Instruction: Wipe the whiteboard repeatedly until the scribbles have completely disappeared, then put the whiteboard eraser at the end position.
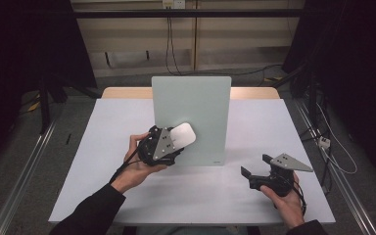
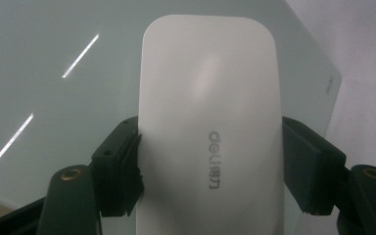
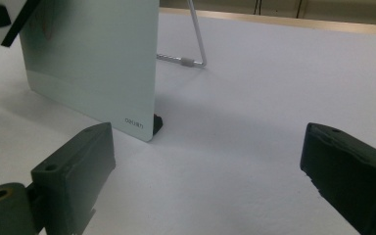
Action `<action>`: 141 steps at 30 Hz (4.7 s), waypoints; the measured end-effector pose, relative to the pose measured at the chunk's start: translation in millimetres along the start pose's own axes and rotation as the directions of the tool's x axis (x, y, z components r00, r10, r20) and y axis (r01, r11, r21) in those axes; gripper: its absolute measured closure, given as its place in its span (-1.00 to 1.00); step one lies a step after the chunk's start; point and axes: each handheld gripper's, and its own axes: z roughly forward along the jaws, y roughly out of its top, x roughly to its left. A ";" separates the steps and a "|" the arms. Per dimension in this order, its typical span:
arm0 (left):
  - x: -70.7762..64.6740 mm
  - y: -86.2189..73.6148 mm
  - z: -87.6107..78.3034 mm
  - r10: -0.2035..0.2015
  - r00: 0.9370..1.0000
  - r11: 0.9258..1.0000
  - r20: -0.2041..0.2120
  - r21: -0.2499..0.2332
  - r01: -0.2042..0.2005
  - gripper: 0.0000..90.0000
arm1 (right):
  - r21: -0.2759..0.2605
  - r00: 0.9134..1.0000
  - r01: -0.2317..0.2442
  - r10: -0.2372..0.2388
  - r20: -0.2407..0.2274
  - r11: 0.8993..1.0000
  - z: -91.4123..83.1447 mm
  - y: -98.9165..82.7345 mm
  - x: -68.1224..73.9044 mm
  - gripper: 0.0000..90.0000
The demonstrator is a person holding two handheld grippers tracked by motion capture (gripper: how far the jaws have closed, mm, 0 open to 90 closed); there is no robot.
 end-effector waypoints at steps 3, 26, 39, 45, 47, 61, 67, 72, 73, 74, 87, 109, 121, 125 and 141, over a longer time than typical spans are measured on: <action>-8.8 -7.6 2.8 0.010 1.000 1.000 0.026 0.023 -0.011 -0.31 | -0.002 1.000 -0.001 0.001 0.000 1.000 -0.3 0.0 0.0 -0.87; 19.5 5.3 -7.9 -0.056 0.998 0.998 0.016 -0.017 0.056 -0.31 | -0.001 1.000 -0.001 0.001 -0.001 1.000 0.2 0.1 -0.1 -0.87; -14.8 -3.6 13.0 0.041 0.999 0.999 0.035 0.032 -0.042 -0.33 | -0.001 1.000 0.000 0.000 -0.003 1.000 0.4 0.1 -0.1 -0.87; -27.1 -5.7 20.6 0.060 0.995 0.996 0.073 0.061 -0.065 -0.33 | 0.001 1.000 -0.003 0.003 -0.002 1.000 0.1 0.1 0.0 -0.87; -32.6 -8.4 22.8 0.070 0.994 0.994 0.086 0.076 -0.077 -0.33 | 0.001 1.000 -0.002 0.002 -0.002 1.000 0.3 0.0 -0.2 -0.87; -36.5 -14.7 22.5 0.073 0.992 0.992 0.106 0.093 -0.083 -0.32 | 0.000 1.000 -0.002 0.002 -0.001 1.000 0.2 0.1 -0.2 -0.87; -24.2 -11.8 14.7 0.039 0.997 0.997 0.071 0.065 -0.044 -0.32 | -0.001 1.000 0.001 -0.001 -0.001 1.000 0.5 0.2 -0.2 -0.87; -14.6 -10.5 7.6 -0.008 0.999 0.999 0.053 0.038 0.006 -0.32 | 0.001 1.000 -0.001 0.001 -0.001 1.000 0.5 0.2 -0.2 -0.87; -13.0 -10.4 5.7 -0.024 0.998 0.999 0.050 0.031 0.022 -0.32 | 0.000 1.000 -0.001 0.001 -0.001 1.000 0.5 0.2 -0.2 -0.87; -11.2 -10.3 3.6 -0.042 0.998 0.999 0.050 0.025 0.041 -0.32 | -0.002 1.000 -0.003 0.003 -0.001 1.000 0.8 0.4 -0.1 -0.87; 22.4 -16.8 -27.6 -0.257 0.962 0.965 0.091 -0.026 0.261 -0.31 | 0.006 1.000 -0.001 0.001 -0.006 1.000 3.8 1.2 0.6 -0.87; 13.9 -14.7 -25.0 -0.305 0.896 0.952 0.323 0.074 0.297 -0.31 | 0.008 1.000 -0.005 0.005 -0.005 1.000 4.1 0.9 0.8 -0.87; -1.1 -6.3 -15.2 -0.280 0.889 0.958 0.364 0.163 0.235 -0.31 | 0.002 1.000 0.000 0.000 -0.011 1.000 1.7 0.4 0.9 -0.87; -10.2 -3.3 -9.3 -0.262 0.888 0.961 0.377 0.190 0.203 -0.31 | -0.001 1.000 0.004 -0.004 -0.012 1.000 1.3 0.3 1.4 -0.87; -43.3 9.1 18.9 -0.205 0.856 0.959 0.475 0.273 0.078 -0.31 | 0.004 1.000 0.007 -0.007 -0.012 1.000 1.1 0.0 1.7 -0.87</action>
